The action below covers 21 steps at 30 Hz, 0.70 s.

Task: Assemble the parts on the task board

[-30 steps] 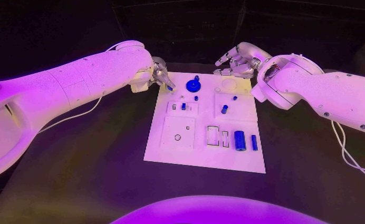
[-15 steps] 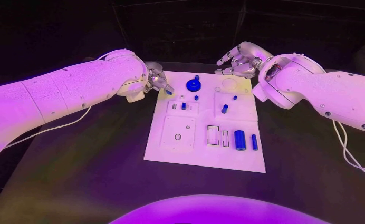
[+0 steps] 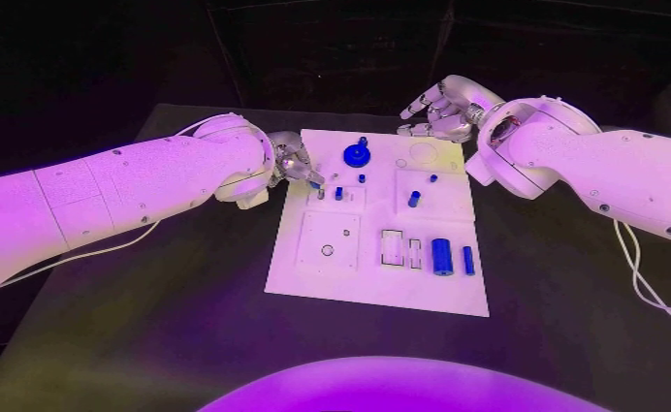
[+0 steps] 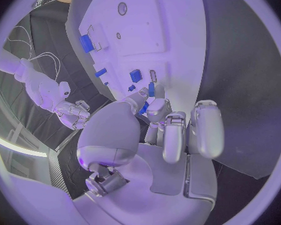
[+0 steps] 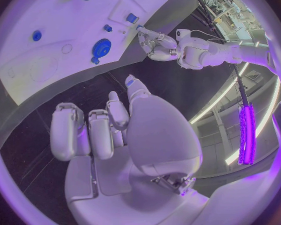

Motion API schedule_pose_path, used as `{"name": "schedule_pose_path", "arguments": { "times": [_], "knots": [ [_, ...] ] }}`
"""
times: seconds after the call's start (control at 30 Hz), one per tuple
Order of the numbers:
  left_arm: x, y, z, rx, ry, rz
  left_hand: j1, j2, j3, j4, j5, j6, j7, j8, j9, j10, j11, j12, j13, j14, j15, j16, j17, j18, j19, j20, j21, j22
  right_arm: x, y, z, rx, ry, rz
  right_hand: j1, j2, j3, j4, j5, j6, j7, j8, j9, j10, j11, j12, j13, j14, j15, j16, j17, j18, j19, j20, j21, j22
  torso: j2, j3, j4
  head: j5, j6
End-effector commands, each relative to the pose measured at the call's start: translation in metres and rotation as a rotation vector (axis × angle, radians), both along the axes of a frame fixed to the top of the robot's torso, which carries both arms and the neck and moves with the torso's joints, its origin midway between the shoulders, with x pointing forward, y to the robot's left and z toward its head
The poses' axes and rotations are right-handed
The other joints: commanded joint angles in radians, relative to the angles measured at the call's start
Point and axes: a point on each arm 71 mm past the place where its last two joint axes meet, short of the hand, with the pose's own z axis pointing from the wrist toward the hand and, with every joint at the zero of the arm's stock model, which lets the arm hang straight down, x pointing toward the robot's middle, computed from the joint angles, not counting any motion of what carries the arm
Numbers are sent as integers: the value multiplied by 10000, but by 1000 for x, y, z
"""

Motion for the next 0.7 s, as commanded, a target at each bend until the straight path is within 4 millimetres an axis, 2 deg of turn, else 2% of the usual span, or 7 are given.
{"name": "schedule_pose_path", "arguments": {
  "times": [0.03,0.23,0.7],
  "knots": [
    [0,-2,2,97,-508,-69,-5,55,811,-708,62,43,-30,47,24,82,-10,63,30,1057,-26,31,2634,20,222,-25,38,448,0,1,1,-5,30,71,1,68,-41,3,35,-59,2,65,-10,-71,-7,-10,-4,648,-86,-46,892,184,-36,9,-35,-7,6,11,-27,10,-8],
    [-2,-5,-2,259,-345,-237,-43,25,840,-706,62,47,-32,60,31,101,-11,88,53,1057,-28,31,2634,18,228,-27,48,459,0,1,1,-8,39,74,1,68,-41,3,35,-59,2,65,-10,-71,-7,-10,-4,648,-86,-46,892,184,-36,9,-35,-7,8,16,-38,19,-15],
    [-7,-10,-11,842,190,-701,-54,-29,888,-740,63,43,-44,74,41,111,-20,95,56,1057,-31,31,2634,15,235,-30,59,473,0,1,1,-8,42,87,1,68,-41,3,35,-59,2,65,-10,-71,-7,-10,-4,648,-86,-46,892,184,-36,9,-35,-7,12,10,-20,-4,-51]
  ]
}}
